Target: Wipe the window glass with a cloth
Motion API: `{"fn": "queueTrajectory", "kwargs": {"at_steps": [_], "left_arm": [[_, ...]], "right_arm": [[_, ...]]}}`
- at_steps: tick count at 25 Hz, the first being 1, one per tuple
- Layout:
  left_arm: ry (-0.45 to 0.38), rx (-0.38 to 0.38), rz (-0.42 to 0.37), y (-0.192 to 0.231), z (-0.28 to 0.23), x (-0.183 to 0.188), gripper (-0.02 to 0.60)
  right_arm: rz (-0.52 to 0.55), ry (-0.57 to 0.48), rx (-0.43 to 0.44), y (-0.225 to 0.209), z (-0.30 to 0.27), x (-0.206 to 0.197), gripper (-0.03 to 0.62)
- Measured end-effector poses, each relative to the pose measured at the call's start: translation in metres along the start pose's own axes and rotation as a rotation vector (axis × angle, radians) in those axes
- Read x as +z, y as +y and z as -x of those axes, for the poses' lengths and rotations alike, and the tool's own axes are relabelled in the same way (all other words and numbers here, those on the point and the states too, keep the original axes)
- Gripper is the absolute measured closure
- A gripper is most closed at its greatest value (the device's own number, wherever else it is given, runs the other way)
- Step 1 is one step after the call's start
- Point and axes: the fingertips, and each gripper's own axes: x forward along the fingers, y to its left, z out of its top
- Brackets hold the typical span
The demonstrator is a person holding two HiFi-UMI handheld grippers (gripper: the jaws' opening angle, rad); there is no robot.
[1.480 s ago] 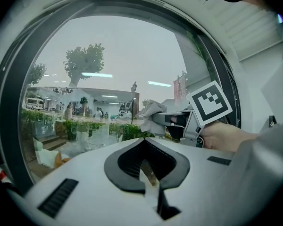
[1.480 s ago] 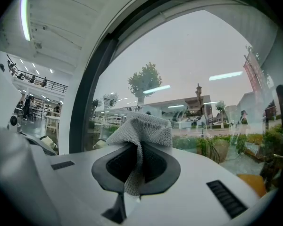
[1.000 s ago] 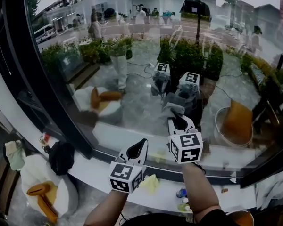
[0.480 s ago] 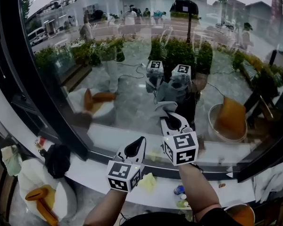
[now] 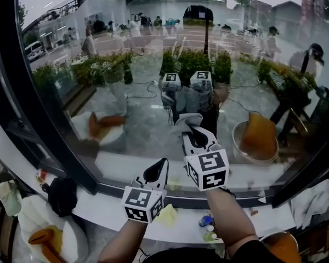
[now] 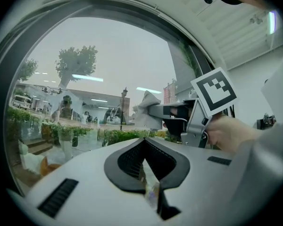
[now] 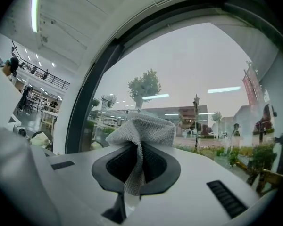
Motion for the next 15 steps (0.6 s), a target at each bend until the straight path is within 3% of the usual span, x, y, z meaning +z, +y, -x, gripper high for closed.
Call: {"fn": "queueTrajectory", "kwargs": {"at_steps": [15], "left_arm": [[-0.069, -0.142, -0.022, -0.055, -0.037, 0.025, 0.574]], "right_arm": [[0.045, 0.003, -0.093, -0.049, 0.010, 0.038, 0.556]]}}
